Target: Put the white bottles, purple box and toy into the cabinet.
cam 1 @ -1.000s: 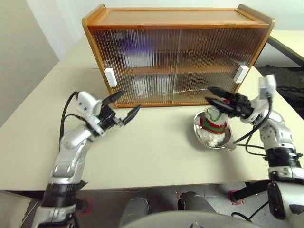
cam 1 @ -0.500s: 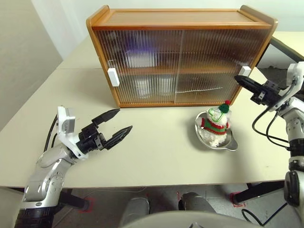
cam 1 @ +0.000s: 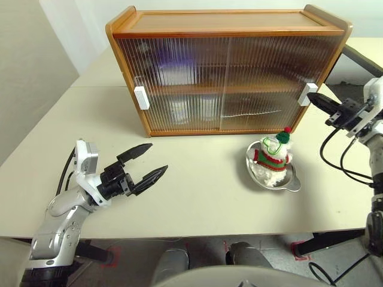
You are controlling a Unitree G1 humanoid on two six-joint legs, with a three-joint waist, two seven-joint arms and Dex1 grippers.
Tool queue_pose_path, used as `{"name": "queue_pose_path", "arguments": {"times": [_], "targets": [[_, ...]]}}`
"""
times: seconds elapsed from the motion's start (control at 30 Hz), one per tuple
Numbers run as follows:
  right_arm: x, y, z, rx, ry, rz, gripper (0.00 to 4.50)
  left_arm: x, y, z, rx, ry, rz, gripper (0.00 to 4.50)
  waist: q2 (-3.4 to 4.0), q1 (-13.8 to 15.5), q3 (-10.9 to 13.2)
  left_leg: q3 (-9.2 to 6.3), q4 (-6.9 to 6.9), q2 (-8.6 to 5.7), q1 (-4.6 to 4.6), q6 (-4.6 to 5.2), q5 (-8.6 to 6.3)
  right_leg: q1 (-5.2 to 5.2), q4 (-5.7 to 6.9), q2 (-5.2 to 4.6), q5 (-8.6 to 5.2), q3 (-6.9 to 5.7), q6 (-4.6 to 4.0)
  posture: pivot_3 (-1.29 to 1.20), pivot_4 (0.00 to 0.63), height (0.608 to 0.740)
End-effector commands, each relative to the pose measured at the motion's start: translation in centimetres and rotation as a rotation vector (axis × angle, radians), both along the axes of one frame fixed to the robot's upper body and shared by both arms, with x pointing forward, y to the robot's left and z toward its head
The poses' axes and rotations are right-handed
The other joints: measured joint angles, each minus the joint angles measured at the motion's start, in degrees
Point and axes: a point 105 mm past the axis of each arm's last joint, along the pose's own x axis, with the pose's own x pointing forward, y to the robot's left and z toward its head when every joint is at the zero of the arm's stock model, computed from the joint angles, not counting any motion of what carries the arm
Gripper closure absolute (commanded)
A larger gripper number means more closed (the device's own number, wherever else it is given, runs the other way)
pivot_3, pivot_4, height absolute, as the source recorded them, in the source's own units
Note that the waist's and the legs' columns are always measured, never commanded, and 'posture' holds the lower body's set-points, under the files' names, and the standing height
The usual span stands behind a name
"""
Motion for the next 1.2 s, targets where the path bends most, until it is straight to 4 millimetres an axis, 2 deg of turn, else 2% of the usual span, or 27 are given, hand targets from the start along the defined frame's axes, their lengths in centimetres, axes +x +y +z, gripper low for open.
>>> {"name": "queue_pose_path", "arguments": {"times": [0.03,0.17,0.3,0.53,0.7,1.0,1.2], "targets": [[0.0,-0.7,-0.9,-0.021,0.033,-0.035,4.47,0.2,-0.4,-0.5,-0.001,0.01,-0.012,0.0,0.0,-0.18,0.0,0.0,0.0,0.0,0.0,0.0,0.0,0.0,0.01,0.01,0.0,0.0,-0.01,-0.04,0.0,0.74],[0.0,-1.1,-1.0,-0.021,0.036,-0.06,4.47,0.4,-0.5,-0.6,0.0,0.019,-0.019,0.0,0.03,-0.56,-0.02,0.02,0.0,0.01,0.01,0.0,0.0,0.0,0.01,0.02,0.02,-0.01,-0.01,-0.05,0.0,0.74],[0.3,-0.7,-1.0,-0.02,0.028,-0.061,4.47,0.5,-0.5,-0.7,0.009,0.023,-0.027,0.0,0.04,-0.95,-0.02,0.04,0.0,0.01,-0.01,0.02,-0.01,-0.01,0.0,0.02,0.0,-0.01,0.01,-0.05,0.0,0.74],[1.6,-0.1,-0.4,-0.031,-0.006,-0.116,4.47,0.7,-0.5,-0.8,0.012,0.026,-0.035,0.0,0.06,-1.54,-0.03,0.04,0.0,0.01,0.0,0.04,-0.02,-0.01,0.01,0.02,0.01,0.0,0.04,-0.06,0.0,0.74],[1.8,1.8,0.1,-0.002,-0.017,-0.04,4.47,0.8,-0.6,-0.8,0.008,0.025,-0.031,0.0,0.06,-1.9,-0.03,0.01,-0.01,0.03,-0.01,0.05,-0.03,-0.01,0.0,0.02,0.01,-0.02,0.05,-0.06,0.0,0.74],[2.0,4.5,-0.6,0.014,-0.006,0.048,4.47,1.0,-0.2,-0.8,0.014,0.025,-0.021,0.0,0.08,-2.14,-0.04,0.01,-0.01,0.03,-0.03,0.06,-0.03,-0.04,0.0,0.03,0.01,-0.03,0.05,-0.06,0.0,0.74],[2.5,6.8,-0.2,0.035,-0.009,0.106,4.47,0.9,0.0,-0.8,0.018,0.027,-0.018,0.0,0.09,-2.47,-0.04,0.01,-0.01,0.03,-0.03,0.06,-0.03,-0.05,0.0,0.03,0.01,-0.03,0.05,-0.05,0.0,0.74]]}}
